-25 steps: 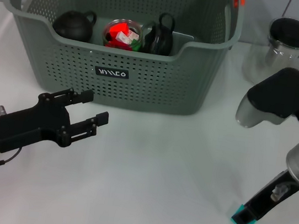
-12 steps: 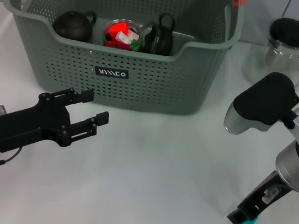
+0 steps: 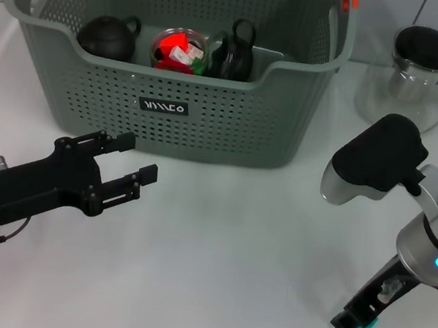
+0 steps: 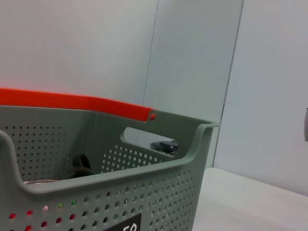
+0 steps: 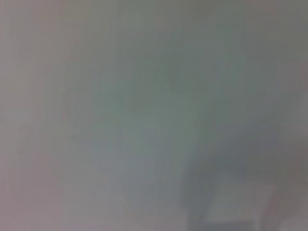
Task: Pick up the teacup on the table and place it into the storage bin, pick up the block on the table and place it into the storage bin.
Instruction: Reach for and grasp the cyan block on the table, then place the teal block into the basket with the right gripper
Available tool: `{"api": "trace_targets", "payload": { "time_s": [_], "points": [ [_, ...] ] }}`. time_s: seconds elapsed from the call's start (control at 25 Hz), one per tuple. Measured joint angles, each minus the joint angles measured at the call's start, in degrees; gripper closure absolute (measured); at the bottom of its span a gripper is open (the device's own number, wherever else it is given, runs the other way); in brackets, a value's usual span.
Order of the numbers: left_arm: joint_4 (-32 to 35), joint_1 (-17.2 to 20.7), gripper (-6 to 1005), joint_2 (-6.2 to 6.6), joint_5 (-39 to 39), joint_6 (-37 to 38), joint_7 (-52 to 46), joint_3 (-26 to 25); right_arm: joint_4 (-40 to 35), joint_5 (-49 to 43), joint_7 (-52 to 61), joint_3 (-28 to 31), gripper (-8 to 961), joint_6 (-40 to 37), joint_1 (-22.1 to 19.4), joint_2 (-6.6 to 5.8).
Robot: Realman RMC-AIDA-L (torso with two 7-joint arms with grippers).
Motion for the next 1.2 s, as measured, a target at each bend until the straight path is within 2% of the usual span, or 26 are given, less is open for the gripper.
{"api": "trace_targets", "payload": {
  "time_s": [0.4, 0.48, 0.64, 0.76, 0.84, 0.96, 1.08, 1.2],
  "points": [
    [0.0, 0.0, 303, 0.00, -0.1, -0.1, 0.0, 0.0, 0.0, 0.0, 0.3, -2.1, 344, 0.3, 0.0, 0.00],
    [0.0, 0.0, 303, 0.00, -0.1, -0.1, 0.0, 0.0, 0.0, 0.1, 0.1, -2.7, 479, 0.0, 0.1, 0.00],
    [0.0, 0.1, 302, 0.00, -0.1, 0.0, 0.0, 0.0, -0.8, 0.1, 0.7, -2.7, 495, -0.1, 0.1, -0.06],
    [0.0, 0.1, 301, 0.00, -0.1, 0.0, 0.0, 0.0, -4.2, 1.0, 1.0, -0.8, 508, -0.9, -0.6, -0.18],
    [0.0, 0.2, 300, 0.01, 0.0, -0.1, 0.0, 0.0, -9.0, 2.4, 1.0, 2.0, 516, -2.3, -1.6, -0.23],
    [0.0, 0.2, 300, 0.01, 0.0, 0.0, 0.0, 0.0, -18.7, 8.3, -1.1, 9.3, 528, -3.1, -4.1, -0.34],
    [0.0, 0.3, 299, 0.00, 0.0, 0.0, 0.0, -0.2, -25.0, 22.5, -9.1, 19.0, 528, -2.1, -7.6, -0.37],
    [0.0, 0.3, 298, -0.01, 0.0, 0.0, 0.0, -0.5, -25.0, 35.6, -17.1, 25.1, 527, -1.7, -9.6, -0.32]
  ]
}}
